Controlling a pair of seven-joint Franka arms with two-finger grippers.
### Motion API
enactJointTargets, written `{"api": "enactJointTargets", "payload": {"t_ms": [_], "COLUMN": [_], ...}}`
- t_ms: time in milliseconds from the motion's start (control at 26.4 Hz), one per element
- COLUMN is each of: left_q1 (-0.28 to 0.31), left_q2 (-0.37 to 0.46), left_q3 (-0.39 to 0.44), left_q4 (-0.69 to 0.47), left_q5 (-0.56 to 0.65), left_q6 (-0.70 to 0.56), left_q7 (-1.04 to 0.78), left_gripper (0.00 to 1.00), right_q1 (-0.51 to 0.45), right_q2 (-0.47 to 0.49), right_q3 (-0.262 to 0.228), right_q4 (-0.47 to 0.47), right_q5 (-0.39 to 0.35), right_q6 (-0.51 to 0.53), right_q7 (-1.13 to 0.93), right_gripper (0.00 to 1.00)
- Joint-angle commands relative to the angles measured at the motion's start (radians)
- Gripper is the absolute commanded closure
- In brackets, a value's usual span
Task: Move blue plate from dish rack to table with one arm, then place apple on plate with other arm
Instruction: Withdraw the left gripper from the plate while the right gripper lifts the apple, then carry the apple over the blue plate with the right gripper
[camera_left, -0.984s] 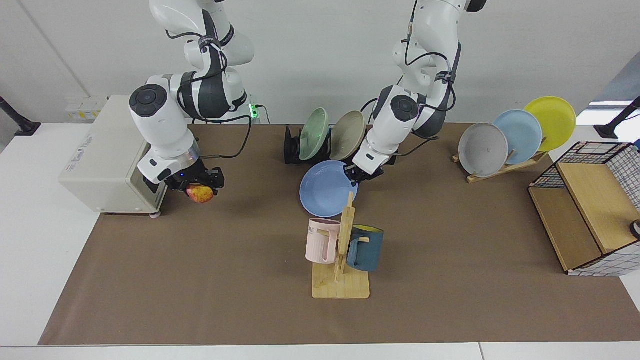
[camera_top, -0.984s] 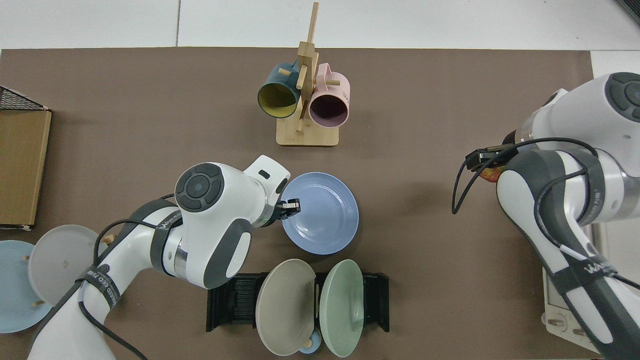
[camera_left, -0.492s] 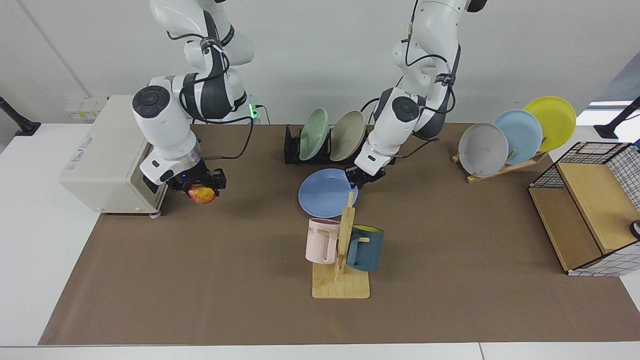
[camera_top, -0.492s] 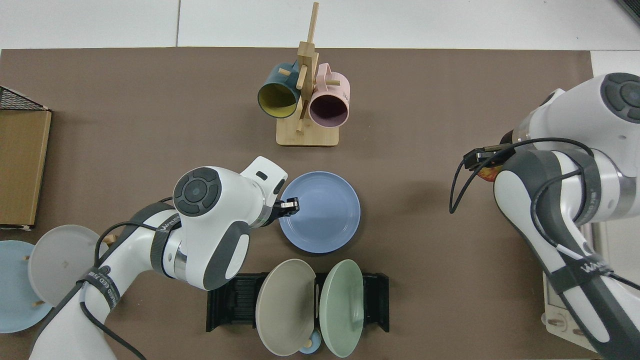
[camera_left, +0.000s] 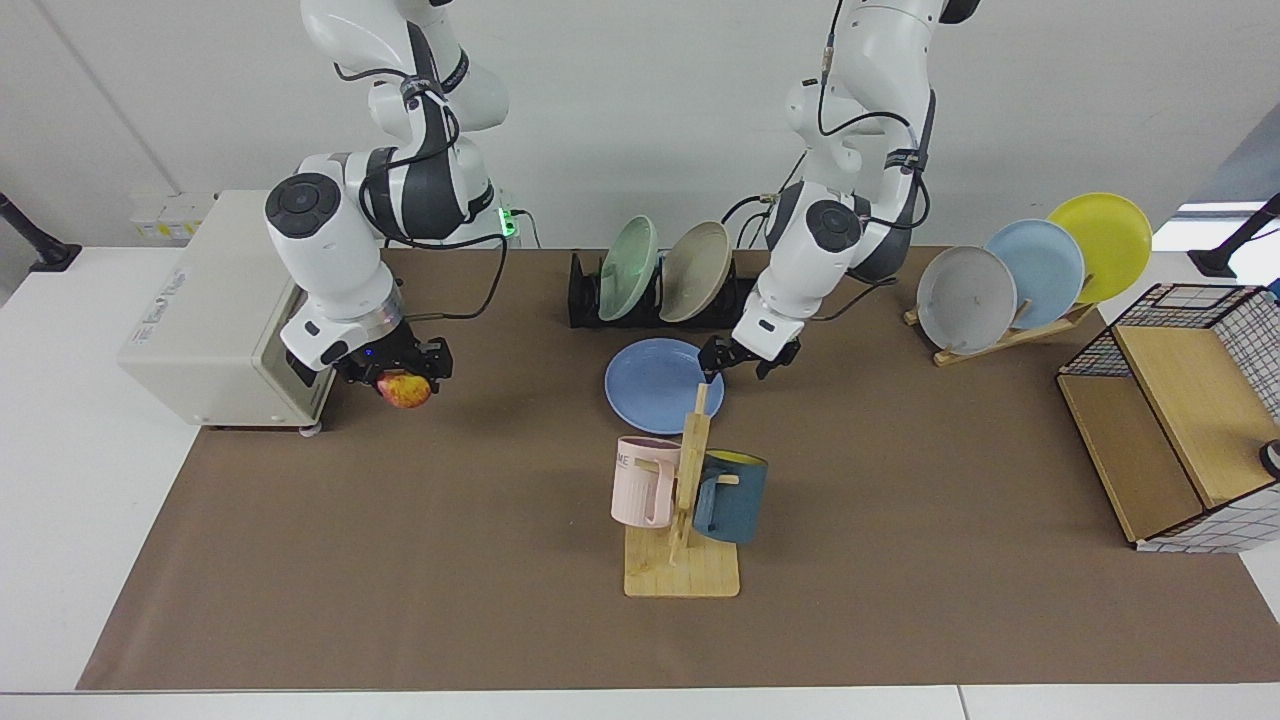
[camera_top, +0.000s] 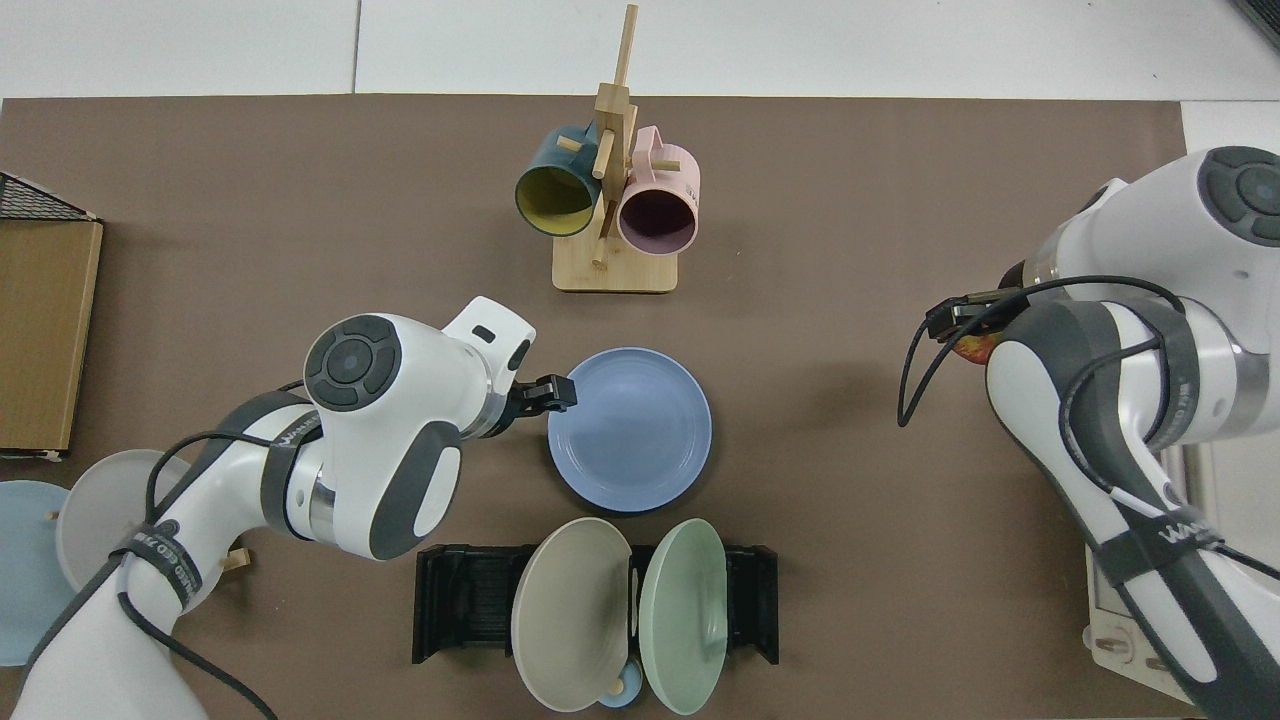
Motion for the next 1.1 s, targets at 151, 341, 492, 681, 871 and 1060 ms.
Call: {"api": "enactJointTargets", "payload": {"t_ms": [151,341,492,681,871,1060], "left_q1": [0.083,0.094,0.081,0.083,0.086,0.077], "left_q2": [-0.076,-0.096,-0.108,-0.165,-0.201,-0.208], "left_q3": [0.083,0.184,0.269,0.325,0.355,0.341], "left_q4": [0.139,0.273,0.356,0.389,0.386,0.380], "left_q5": [0.102,0.085,0.076,0.085,0.079,0.090], "left_q6": [-0.322,-0.544,-0.641,-0.690,-0.690,-0.684], "left_q7": [0.122,0.323,0.441,0.487,0.582,0.568], "left_gripper": [0.00,0.00,0.00,0.00,0.00,0.00], "right_q1": [0.063,0.135,0.238,0.356,0.430,0.514], "right_q2": [-0.004,-0.005,0.017,0.058,0.101,0.160], "right_q3": [0.005,0.006,0.005,0.005,0.006,0.005], "right_q4": [-0.005,-0.001,0.015,0.028,0.035,0.035], "right_q5": [-0.007,-0.005,-0.002,-0.001,0.012,0.015], "right_q6": [0.005,0.008,0.019,0.054,0.088,0.164], "right_q7": [0.138,0.261,0.419,0.574,0.720,0.827], "right_gripper": [0.89,0.91,0.95,1.00,1.00,1.00]}}
